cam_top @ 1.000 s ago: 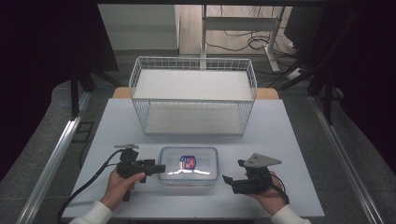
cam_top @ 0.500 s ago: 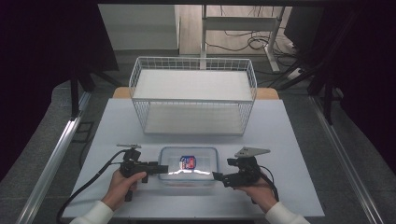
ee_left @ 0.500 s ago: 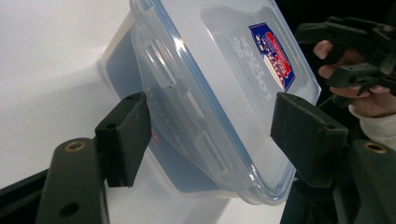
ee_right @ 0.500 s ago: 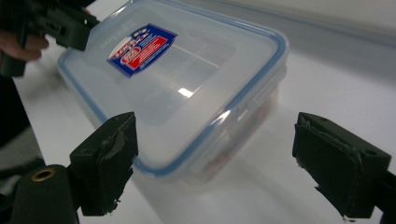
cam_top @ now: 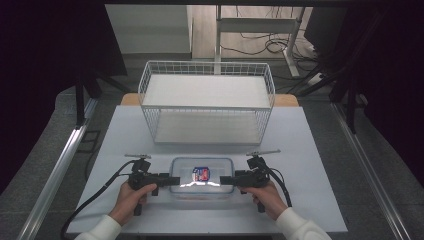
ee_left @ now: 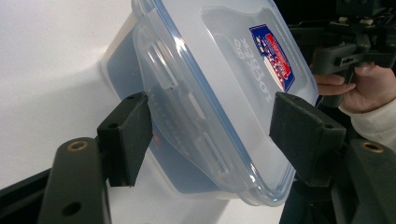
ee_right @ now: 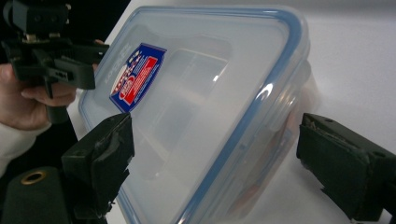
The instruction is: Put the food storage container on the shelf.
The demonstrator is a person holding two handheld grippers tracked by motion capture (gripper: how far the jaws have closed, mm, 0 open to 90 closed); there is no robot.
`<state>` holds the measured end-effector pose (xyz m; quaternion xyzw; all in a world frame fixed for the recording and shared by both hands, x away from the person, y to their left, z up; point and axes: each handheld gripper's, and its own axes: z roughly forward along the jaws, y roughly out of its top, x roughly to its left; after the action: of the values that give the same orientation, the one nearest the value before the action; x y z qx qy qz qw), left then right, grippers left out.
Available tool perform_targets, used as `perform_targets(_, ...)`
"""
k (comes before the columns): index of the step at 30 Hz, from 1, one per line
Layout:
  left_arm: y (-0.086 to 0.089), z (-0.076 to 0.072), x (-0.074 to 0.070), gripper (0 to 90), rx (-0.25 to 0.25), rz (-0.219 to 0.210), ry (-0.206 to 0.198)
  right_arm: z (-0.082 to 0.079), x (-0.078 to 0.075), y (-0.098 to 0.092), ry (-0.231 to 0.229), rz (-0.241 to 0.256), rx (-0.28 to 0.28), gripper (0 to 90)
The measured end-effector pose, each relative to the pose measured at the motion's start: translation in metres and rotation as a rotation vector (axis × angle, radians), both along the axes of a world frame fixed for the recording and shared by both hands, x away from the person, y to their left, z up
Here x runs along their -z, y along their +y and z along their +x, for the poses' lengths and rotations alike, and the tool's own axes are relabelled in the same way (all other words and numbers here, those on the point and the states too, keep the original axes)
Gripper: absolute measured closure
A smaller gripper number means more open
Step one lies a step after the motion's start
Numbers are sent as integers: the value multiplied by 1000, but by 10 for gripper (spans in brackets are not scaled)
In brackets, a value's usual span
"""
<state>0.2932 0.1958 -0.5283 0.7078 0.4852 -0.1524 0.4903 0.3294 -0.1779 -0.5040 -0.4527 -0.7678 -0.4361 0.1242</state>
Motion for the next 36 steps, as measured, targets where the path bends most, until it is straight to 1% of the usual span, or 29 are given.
perform_targets(4,0,0,0,305,1,1,1,0,1,3,21,5,0,148)
perform_targets(7,0,0,0,306,-4,0,2,-2,1,5,24,-23,7,181)
perform_targets(9,0,0,0,306,-7,0,1,-2,-1,2,34,-14,26,241)
perform_targets(11,0,0,0,308,-7,-2,-1,-2,-3,0,28,-11,33,295)
perform_targets(15,0,-1,-2,335,-10,-10,-4,-2,-6,-4,52,3,51,362)
perform_targets(17,0,-2,-3,352,-14,-11,-10,-2,-7,-6,51,16,54,390)
perform_targets(20,1,-4,-4,368,-22,-12,-13,-5,-9,-7,48,16,58,408)
perform_targets(24,1,-8,-7,394,-30,-13,-17,-8,-11,-9,56,26,72,438)
perform_targets(26,1,-10,-8,408,-35,-16,-16,-10,-12,-9,49,28,74,447)
perform_targets(28,2,-12,-9,423,-43,-23,-10,-11,-13,-9,47,27,75,458)
perform_targets(31,5,-14,-9,451,-49,-42,-1,-14,-14,-10,53,41,91,474)
perform_targets(33,5,-15,-10,471,-46,-41,-2,-15,-15,-11,52,44,94,480)
perform_targets(36,5,-17,-11,473,-48,-35,-5,-16,-16,-11,52,45,96,482)
